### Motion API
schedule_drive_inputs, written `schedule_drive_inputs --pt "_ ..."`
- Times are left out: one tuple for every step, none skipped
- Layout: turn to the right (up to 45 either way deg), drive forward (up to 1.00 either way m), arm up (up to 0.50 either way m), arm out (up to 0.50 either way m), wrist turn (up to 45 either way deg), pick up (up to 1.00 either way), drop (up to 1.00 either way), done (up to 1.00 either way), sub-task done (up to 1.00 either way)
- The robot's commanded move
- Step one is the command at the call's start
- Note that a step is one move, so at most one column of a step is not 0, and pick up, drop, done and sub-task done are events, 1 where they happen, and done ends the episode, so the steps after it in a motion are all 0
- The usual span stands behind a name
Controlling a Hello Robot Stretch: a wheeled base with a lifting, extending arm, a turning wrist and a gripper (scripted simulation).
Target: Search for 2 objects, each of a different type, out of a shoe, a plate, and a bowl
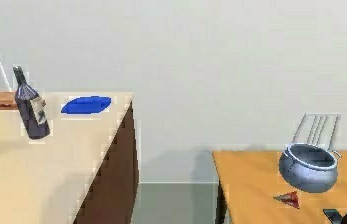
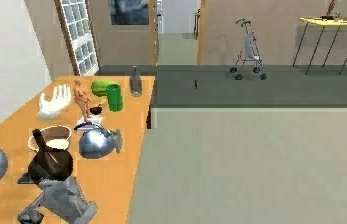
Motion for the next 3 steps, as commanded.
schedule_drive_inputs --pt "0.0 0.5 0.0 0.0 0.0 0.0 0.0 0.0 0.0" --pt "-36.0 0.0 0.0 0.0 0.0 0.0 0.0 0.0 0.0" --pt "0.0 0.0 0.0 0.0 0.0 0.0 0.0 1.0 0.0"
